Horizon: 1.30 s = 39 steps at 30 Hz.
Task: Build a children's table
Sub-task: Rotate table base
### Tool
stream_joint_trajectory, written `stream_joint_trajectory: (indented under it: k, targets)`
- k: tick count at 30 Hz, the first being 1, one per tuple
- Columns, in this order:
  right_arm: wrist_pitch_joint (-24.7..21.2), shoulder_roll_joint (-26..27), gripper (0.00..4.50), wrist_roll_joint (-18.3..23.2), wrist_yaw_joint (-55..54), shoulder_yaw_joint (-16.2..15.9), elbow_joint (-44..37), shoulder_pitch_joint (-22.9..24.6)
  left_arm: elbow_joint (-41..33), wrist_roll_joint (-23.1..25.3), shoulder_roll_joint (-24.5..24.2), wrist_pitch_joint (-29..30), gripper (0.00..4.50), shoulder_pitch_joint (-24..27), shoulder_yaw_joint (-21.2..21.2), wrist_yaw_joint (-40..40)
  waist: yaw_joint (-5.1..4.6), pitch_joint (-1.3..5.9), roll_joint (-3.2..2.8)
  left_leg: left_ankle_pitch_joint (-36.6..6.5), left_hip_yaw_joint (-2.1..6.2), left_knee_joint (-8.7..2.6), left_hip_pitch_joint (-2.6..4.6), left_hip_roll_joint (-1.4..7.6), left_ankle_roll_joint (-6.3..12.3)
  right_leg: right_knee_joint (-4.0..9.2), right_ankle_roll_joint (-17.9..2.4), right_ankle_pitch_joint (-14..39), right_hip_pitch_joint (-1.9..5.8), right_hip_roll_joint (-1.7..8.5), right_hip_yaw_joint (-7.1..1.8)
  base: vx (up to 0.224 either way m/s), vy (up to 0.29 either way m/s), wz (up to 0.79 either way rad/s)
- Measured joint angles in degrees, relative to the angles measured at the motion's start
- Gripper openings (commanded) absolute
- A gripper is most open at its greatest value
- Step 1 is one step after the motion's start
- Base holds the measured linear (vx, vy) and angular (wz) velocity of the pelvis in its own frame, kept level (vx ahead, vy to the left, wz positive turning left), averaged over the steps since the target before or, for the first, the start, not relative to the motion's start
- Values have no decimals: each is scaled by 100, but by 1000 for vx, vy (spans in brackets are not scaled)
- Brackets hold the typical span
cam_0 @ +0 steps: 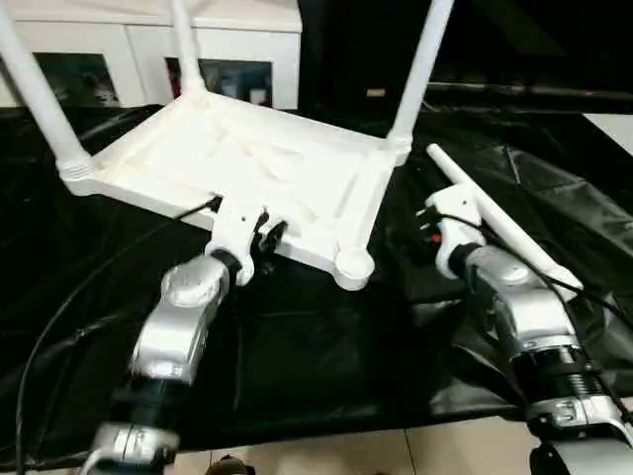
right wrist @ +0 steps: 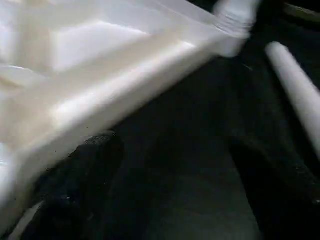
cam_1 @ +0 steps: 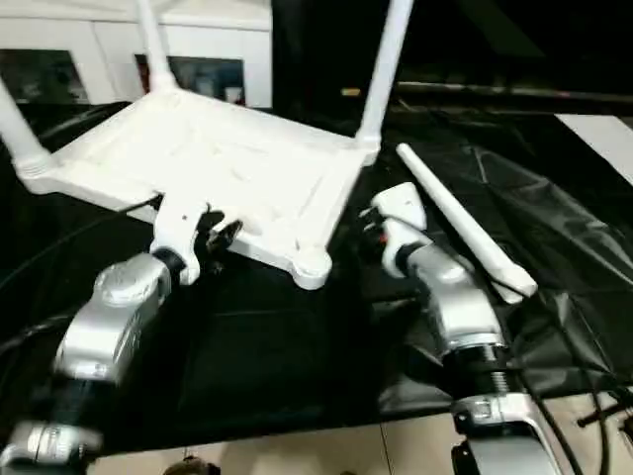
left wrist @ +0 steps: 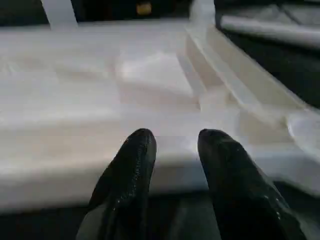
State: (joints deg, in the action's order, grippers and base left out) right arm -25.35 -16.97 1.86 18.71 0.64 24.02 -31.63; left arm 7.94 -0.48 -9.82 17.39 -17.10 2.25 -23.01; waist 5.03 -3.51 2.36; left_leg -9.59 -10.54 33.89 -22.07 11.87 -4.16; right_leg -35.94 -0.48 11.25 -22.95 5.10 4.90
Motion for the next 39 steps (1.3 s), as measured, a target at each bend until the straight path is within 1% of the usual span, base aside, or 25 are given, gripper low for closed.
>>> stream_joint_trajectory:
  k: [1,3,5,6,7,9,11,13,14,16,17,19,20,21,23,25,26,29,30,35,39]
  targets:
    - [-29,-66,413,-24,-67,50,143,-89,-38,-26,-9,12,192,76,16,-74,1,-1,4,0,-1,0,1,0,0,-1,0,0,0,0,0,0,0,0]
    - [-78,-275,420,-23,-137,166,641,-417,-145,-151,-98,13,192,143,70,-319,21,-2,6,0,-1,1,0,0,0,-5,0,0,-1,0,0,0,0,0]
    - [-65,-426,426,-27,-136,214,949,-644,-270,-221,-173,12,192,147,103,-462,28,-1,8,0,-1,1,1,0,0,-6,0,-1,1,1,0,0,0,0]
    - [-49,-535,438,-40,-140,228,1227,-817,-381,-252,-238,16,192,149,132,-595,25,0,9,0,-1,2,2,0,0,-7,1,-2,1,1,-1,0,0,0]
    - [-47,-601,438,-43,-143,243,1319,-875,-443,-274,-263,17,192,149,148,-657,27,0,9,0,-2,2,1,0,0,-7,1,-1,0,1,-1,0,0,0]
    - [-27,-754,438,-145,-141,206,1952,-1234,-653,-399,-449,125,192,223,218,-893,9,0,6,0,-6,9,-5,-1,0,-13,1,-1,-10,1,-7,0,0,0]
    - [-14,-1027,438,-215,-124,197,2538,-1541,-871,-473,-584,238,192,329,241,-1081,10,0,6,0,-11,10,-7,0,0,-13,2,0,-12,2,-8,0,0,0]
    - [66,-1280,438,-283,-54,208,3189,-1923,-1102,-567,-820,433,192,429,233,-1295,8,-1,3,0,-11,11,-7,0,0,-15,2,4,-14,1,-8,0,0,0]
    - [94,-1391,438,-301,-36,225,3430,-2031,-1219,-611,-916,508,192,438,230,-1386,12,-1,-1,0,-11,10,-6,1,1,-14,-1,5,-13,0,-8,0,0,0]
    - [127,-1445,438,-340,-18,231,3619,-2056,-1339,-645,-974,563,192,439,213,-1447,17,0,-2,0,-11,11,-4,0,1,-14,-1,6,-11,0,-8,0,0,0]
    - [168,-1444,438,-356,-14,229,3769,-2075,-1411,-667,-1005,628,192,450,213,-1478,23,-4,-23,0,-8,15,-5,0,1,-15,-1,6,-10,0,-8,0,0,0]
    - [327,-1544,438,-374,-67,255,4166,-2133,-1753,-772,-1239,864,192,612,212,-1631,27,-17,-114,-5,-9,35,-10,-3,8,-17,-2,5,-8,4,-13,0,0,0]
    - [357,-1602,438,-376,-98,286,4275,-2137,-1847,-805,-1328,940,192,652,198,-1670,44,-24,-158,-6,-9,39,-12,-4,10,-18,-2,5,-7,6,-12,0,0,0]
    - [369,-1687,438,-380,-138,342,4445,-2137,-1959,-857,-1454,1061,192,710,140,-1702,56,-16,-227,-7,-15,41,-12,-6,12,-20,-3,5,-8,8,-17,0,0,0]
    - [379,-1734,438,-376,-137,360,4617,-2161,-2094,-895,-1543,1191,192,754,88,-1773,99,-8,-297,-7,-14,40,-8,-4,12,-26,-3,5,-9,7,-13,0,0,0]
    - [384,-1735,438,-365,-117,400,4690,-2169,-2196,-920,-1566,1273,192,769,98,-1809,120,-11,-331,-7,-12,40,-4,-1,12,-36,-3,5,-10,5,-12,0,0,0]
    - [404,-1736,438,-362,-104,410,4730,-2171,-2256,-947,-1595,1315,192,785,103,-1830,123,-11,-336,-7,-11,40,-4,-1,12,-39,-3,5,-11,5,-11,0,0,0]
    - [476,-1757,438,-355,-69,458,4938,-2170,-2477,-1023,-1725,1493,192,851,103,-1932,161,-11,-396,-7,-4,48,-6,-1,11,-47,-6,3,-11,5,-7,0,0,0]
    - [490,-1756,438,-355,-37,462,4978,-2170,-2545,-1106,-1766,1578,192,862,104,-1960,165,-11,-406,-7,-4,53,-6,-1,11,-53,-6,3,-11,6,-7,0,0,0]
    - [506,-1755,438,-372,362,440,5105,-2171,-2817,-1412,-1874,1795,192,812,96,-2159,179,-9,-435,-7,-2,63,-6,-1,12,-66,-6,3,-11,8,-7,0,0,0]
    - [504,-1722,438,-423,718,335,5104,-2171,-2801,-1455,-1848,1803,192,729,97,-2171,173,-7,-437,-7,1,66,-5,-1,12,-74,-6,3,-12,8,-6,0,0,0]
